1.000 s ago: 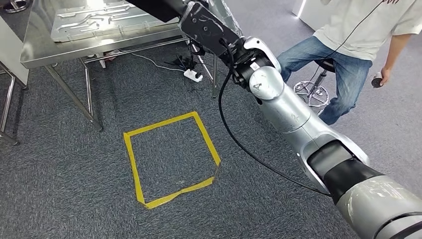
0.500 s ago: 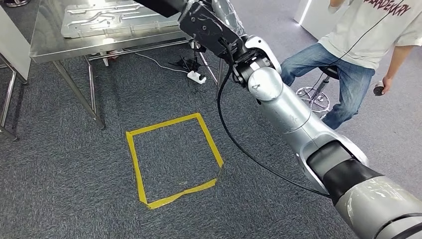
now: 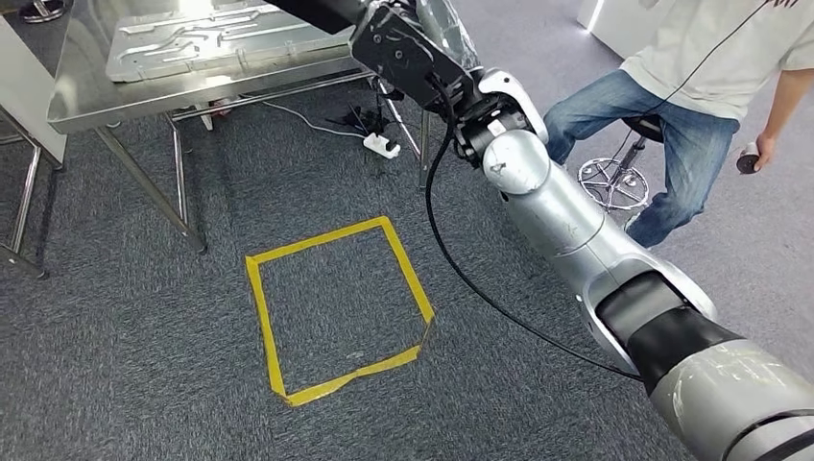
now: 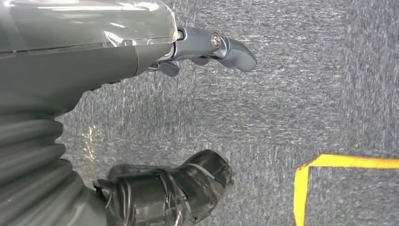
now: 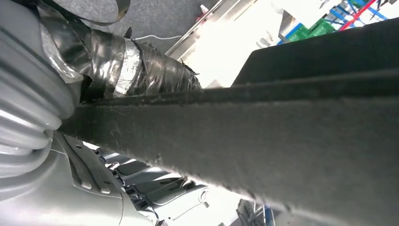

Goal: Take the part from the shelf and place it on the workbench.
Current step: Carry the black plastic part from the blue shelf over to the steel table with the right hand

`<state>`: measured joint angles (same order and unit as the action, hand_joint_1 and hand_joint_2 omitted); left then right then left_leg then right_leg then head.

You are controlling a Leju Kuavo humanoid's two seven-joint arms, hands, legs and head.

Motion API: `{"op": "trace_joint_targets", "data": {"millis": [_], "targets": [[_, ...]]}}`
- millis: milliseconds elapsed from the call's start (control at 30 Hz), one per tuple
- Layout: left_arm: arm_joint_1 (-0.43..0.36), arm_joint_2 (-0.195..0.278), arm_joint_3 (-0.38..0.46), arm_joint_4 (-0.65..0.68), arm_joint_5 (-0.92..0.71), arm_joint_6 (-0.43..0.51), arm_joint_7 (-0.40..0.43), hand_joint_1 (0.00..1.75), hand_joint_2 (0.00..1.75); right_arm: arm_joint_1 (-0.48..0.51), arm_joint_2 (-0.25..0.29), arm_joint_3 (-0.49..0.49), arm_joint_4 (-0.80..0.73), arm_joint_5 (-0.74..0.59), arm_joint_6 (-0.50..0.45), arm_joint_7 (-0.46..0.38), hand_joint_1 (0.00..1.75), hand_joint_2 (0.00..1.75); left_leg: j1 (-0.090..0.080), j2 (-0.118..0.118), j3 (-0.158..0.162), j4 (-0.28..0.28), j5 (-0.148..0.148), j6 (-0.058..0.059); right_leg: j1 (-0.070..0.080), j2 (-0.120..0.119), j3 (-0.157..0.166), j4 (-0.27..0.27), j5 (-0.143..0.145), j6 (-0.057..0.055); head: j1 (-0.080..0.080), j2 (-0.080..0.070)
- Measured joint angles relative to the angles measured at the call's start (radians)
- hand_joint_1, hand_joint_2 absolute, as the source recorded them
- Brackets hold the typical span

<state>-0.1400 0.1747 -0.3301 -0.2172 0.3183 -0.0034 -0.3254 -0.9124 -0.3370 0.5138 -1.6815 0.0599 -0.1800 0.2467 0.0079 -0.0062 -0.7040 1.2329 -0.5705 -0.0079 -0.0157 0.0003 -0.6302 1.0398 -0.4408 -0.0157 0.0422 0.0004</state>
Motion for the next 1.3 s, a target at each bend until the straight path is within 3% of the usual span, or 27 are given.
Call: {"op": "trace_joint_targets", "data": {"millis": [33, 67, 100, 167, 200, 233, 300, 367, 433, 500, 533, 567, 600, 700, 767, 900, 967, 1033, 1067, 1100, 1133, 1233, 1300], "targets": [[0.001, 0.0, 0.0, 0.0, 0.0, 0.0, 0.0, 0.0, 1.75, 0.001, 0.0, 0.0, 0.0, 0.0, 0.0, 0.0, 1.75, 1.75, 0.0, 0.0, -0.028, 0.05, -0.013, 0.0, 0.002, 0.0, 0.001, 0.0, -0.001, -0.002, 0.0, 0.0], [0.002, 0.0, 0.0, 0.0, 0.0, 0.0, 0.0, 0.0, 1.75, 0.003, 0.0, 0.0, 0.0, 0.0, 0.0, 0.0, 1.75, 1.75, 0.0, 0.0, -0.041, 0.068, -0.006, 0.002, 0.005, 0.001, 0.003, 0.001, -0.003, -0.004, 0.0, 0.0], [0.002, -0.001, 0.0, 0.0, 0.0, 0.0, 0.0, 0.0, 1.75, 0.004, 0.0, 0.0, 0.0, 0.0, 0.0, 0.001, 1.75, 1.75, -0.001, 0.0, -0.034, 0.045, 0.02, 0.006, 0.008, 0.001, 0.006, 0.001, -0.005, -0.005, 0.0, 0.0], [0.002, 0.001, 0.0, 0.0, 0.0, 0.0, 0.0, 0.0, 1.75, 0.005, 0.0, 0.0, 0.0, 0.0, 0.0, 0.001, 1.75, 1.75, -0.007, 0.001, 0.023, -0.082, 0.092, 0.026, 0.013, 0.003, 0.014, 0.0, -0.01, -0.007, 0.0, 0.0], [0.001, 0.001, 0.0, 0.0, 0.0, 0.0, 0.0, 0.0, 1.75, 0.004, -0.001, 0.0, 0.0, 0.0, 0.0, 0.001, 1.75, 1.75, -0.011, 0.003, 0.053, -0.144, 0.114, 0.035, 0.016, 0.003, 0.016, 0.0, -0.012, -0.006, 0.001, 0.0], [0.0, 0.002, 0.0, 0.0, 0.0, 0.0, 0.0, 0.0, 1.75, 0.003, -0.001, -0.001, 0.0, 0.0, -0.001, 0.001, 1.75, 1.75, -0.015, 0.004, 0.072, -0.184, 0.123, 0.041, 0.016, 0.003, 0.017, -0.001, -0.013, -0.003, 0.001, 0.0], [0.0, 0.002, 0.0, 0.0, 0.0, 0.001, 0.0, 0.0, 1.75, 0.005, -0.002, -0.001, 0.0, 0.0, -0.001, 0.001, 1.75, 1.75, -0.02, 0.004, 0.083, -0.207, 0.119, 0.046, 0.014, 0.002, 0.015, -0.005, -0.012, 0.005, 0.001, 0.0], [0.0, 0.003, 0.0, 0.0, 0.0, 0.001, 0.0, 0.0, 1.75, 0.007, -0.003, -0.001, -0.001, 0.0, -0.002, 0.002, 1.75, 1.75, -0.014, 0.004, 0.093, -0.225, 0.125, 0.05, 0.013, 0.001, 0.011, 0.001, -0.018, 0.016, 0.001, 0.0], [-0.001, 0.002, 0.0, 0.0, 0.0, 0.001, -0.001, 0.0, 1.75, 0.005, -0.005, -0.002, -0.002, 0.0, -0.002, 0.0, 1.75, 1.75, -0.007, 0.005, 0.106, -0.243, 0.131, 0.057, 0.013, 0.002, -0.018, 0.063, -0.053, 0.026, 0.002, 0.0], [-0.002, 0.001, 0.0, 0.0, 0.0, 0.001, -0.001, 0.0, 1.75, 0.007, -0.007, -0.003, -0.002, -0.001, -0.002, 0.0, 1.75, 1.75, -0.007, 0.006, 0.11, -0.244, 0.129, 0.062, 0.007, 0.003, -0.081, 0.185, -0.102, 0.035, 0.003, 0.0], [-0.001, -0.001, 0.0, 0.0, -0.001, 0.001, -0.001, 0.0, 1.75, 0.01, -0.009, -0.004, -0.002, -0.002, -0.002, -0.001, 1.75, 1.75, -0.006, 0.007, 0.112, -0.243, 0.126, 0.062, 0.003, 0.002, -0.11, 0.234, -0.114, 0.039, 0.004, 0.0], [-0.001, -0.002, 0.0, 0.0, -0.001, 0.001, -0.001, 0.0, 1.75, 0.014, -0.01, -0.004, -0.002, -0.003, -0.002, 0.0, 1.75, 1.75, -0.005, 0.009, 0.113, -0.24, 0.122, 0.061, -0.001, 0.002, -0.127, 0.255, -0.109, 0.043, 0.004, 0.0], [0.0, -0.003, 0.0, 0.0, -0.001, 0.001, 0.0, 0.0, 1.75, 0.016, -0.011, -0.004, -0.002, -0.004, -0.002, 0.0, 1.75, 1.75, -0.003, 0.01, 0.114, -0.235, 0.116, 0.058, -0.005, 0.0, -0.126, 0.239, -0.086, 0.048, 0.004, 0.0], [0.0, -0.003, 0.0, 0.0, -0.002, 0.001, 0.0, 0.0, 1.75, 0.017, -0.013, -0.005, -0.005, -0.005, -0.001, -0.001, 1.75, 1.75, 0.002, 0.018, 0.118, -0.21, 0.091, 0.042, -0.008, -0.028, -0.055, 0.072, 0.004, 0.056, 0.004, 0.0], [0.001, -0.002, 0.0, 0.0, -0.002, 0.001, 0.0, 0.0, 1.75, 0.018, -0.013, -0.007, -0.008, -0.005, -0.001, -0.002, 1.75, 1.75, -0.003, 0.025, 0.117, -0.198, 0.078, 0.029, -0.002, -0.041, -0.033, 0.023, 0.012, 0.046, 0.004, 0.0], [0.002, -0.002, 0.0, 0.0, -0.001, 0.003, 0.002, 0.0, 1.75, 0.022, -0.014, -0.007, -0.012, -0.006, 0.0, -0.001, 1.75, 1.75, -0.005, 0.038, 0.118, -0.183, 0.058, 0.012, -0.005, -0.015, -0.029, 0.017, 0.01, 0.018, 0.004, 0.0], [0.0, -0.002, 0.0, 0.0, 0.0, 0.004, 0.002, 0.0, 1.75, 0.021, -0.014, -0.008, -0.015, -0.008, 0.003, -0.002, 1.75, 1.75, -0.002, 0.025, 0.08, -0.1, 0.012, 0.003, -0.007, -0.001, -0.024, 0.013, 0.01, 0.009, 0.003, 0.0], [0.002, -0.002, 0.0, 0.0, 0.001, 0.005, 0.005, 0.0, 1.75, 0.022, -0.014, -0.008, -0.016, -0.013, 0.006, -0.002, 1.75, 1.75, -0.001, 0.018, 0.01, 0.031, -0.037, 0.0, -0.005, 0.016, -0.023, 0.012, 0.009, 0.005, 0.003, 0.0], [0.003, -0.003, 0.0, 0.0, 0.001, 0.006, 0.006, 0.0, 1.75, 0.023, -0.014, -0.008, -0.016, -0.016, 0.008, -0.001, 1.75, 1.75, -0.001, 0.017, -0.018, 0.076, -0.045, 0.0, -0.004, 0.026, -0.023, 0.013, 0.008, 0.003, 0.003, 0.0], [0.004, -0.003, 0.0, 0.0, 0.002, 0.006, 0.007, 0.0, 1.75, 0.024, -0.014, -0.008, -0.016, -0.018, 0.008, -0.001, 1.75, 1.75, -0.001, 0.015, -0.031, 0.087, -0.032, 0.002, -0.003, 0.037, -0.022, 0.014, 0.008, 0.003, 0.003, 0.0], [0.004, -0.003, 0.0, 0.0, 0.002, 0.006, 0.008, 0.0, 1.75, 0.025, -0.014, -0.008, -0.016, -0.02, 0.009, -0.001, 1.75, 1.75, -0.001, 0.013, -0.026, 0.059, -0.002, 0.006, -0.002, 0.048, -0.021, 0.014, 0.007, 0.002, 0.003, 0.0], [0.004, -0.002, 0.0, 0.0, 0.001, 0.006, 0.01, 0.0, 1.75, 0.023, -0.014, -0.008, -0.016, -0.023, 0.009, -0.002, 1.75, 1.75, -0.002, -0.034, 0.046, -0.125, 0.104, 0.03, 0.0, 0.076, -0.016, 0.013, 0.005, 0.005, 0.004, 0.0], [0.001, -0.001, 0.0, 0.0, 0.001, 0.007, 0.011, 0.0, 1.75, 0.022, -0.014, -0.008, -0.016, -0.023, 0.006, -0.001, 1.75, 1.75, -0.006, -0.057, 0.075, -0.186, 0.112, 0.042, -0.006, 0.089, -0.019, 0.009, 0.008, 0.014, 0.003, 0.0]]}}
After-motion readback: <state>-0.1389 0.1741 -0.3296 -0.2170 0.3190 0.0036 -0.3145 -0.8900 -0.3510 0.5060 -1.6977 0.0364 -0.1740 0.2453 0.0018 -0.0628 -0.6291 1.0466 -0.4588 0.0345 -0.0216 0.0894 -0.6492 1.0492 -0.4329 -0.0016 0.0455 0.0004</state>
